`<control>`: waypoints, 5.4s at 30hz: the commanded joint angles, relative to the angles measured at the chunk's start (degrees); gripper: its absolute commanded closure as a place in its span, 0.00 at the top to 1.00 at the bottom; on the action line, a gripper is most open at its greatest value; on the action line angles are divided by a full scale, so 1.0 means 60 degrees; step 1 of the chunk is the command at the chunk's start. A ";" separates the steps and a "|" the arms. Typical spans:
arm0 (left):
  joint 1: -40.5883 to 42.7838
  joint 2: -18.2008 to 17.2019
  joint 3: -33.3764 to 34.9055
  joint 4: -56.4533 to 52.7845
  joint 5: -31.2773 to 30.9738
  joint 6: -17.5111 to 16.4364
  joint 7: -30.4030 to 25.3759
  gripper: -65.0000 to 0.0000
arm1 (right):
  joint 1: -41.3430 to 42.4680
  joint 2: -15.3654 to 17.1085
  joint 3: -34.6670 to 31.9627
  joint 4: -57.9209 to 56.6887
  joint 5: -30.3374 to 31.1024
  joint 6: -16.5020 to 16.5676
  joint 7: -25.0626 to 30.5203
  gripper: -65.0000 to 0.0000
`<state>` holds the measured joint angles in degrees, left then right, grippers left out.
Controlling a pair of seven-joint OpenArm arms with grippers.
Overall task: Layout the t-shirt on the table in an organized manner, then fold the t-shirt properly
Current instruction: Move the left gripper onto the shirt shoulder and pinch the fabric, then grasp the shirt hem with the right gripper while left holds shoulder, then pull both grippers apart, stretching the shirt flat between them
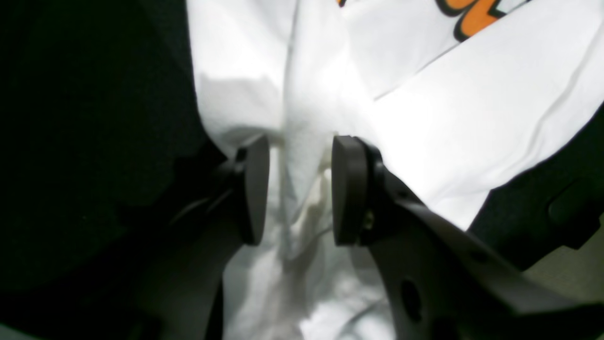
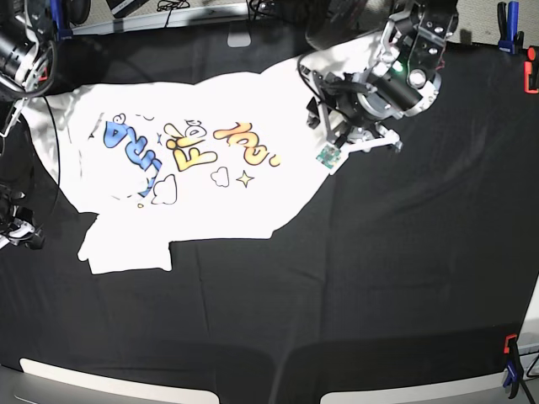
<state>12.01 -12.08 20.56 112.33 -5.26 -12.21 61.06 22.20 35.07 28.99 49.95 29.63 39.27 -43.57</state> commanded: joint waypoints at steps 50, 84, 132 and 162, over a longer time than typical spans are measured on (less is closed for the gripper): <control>-0.0098 0.0076 -0.0015 0.0892 0.1195 0.0040 -0.0397 0.00 | 0.0991 -0.2120 0.0015 -0.0251 -0.2565 -0.0911 0.3235 0.50; -0.0160 0.0076 -0.0018 0.0892 0.1898 0.0040 -0.0401 0.00 | 0.1643 -0.2080 0.0015 -0.2350 -0.3162 -0.1268 0.4266 0.00; -0.6623 -0.2408 -0.0058 -0.7257 0.1821 0.0255 -0.4936 0.00 | 0.4750 -0.1774 -0.4087 -0.1472 -0.2408 -0.0900 0.2557 0.00; -0.8091 -0.2412 -0.0058 -0.9945 0.1723 0.0251 -0.7439 0.00 | 0.5231 -0.2226 -0.4084 -0.1494 -0.4455 -0.2390 0.3767 0.00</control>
<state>-34.52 -25.87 20.67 51.99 4.95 -11.81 17.80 50.81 21.26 4.27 39.92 2.68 25.23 -22.94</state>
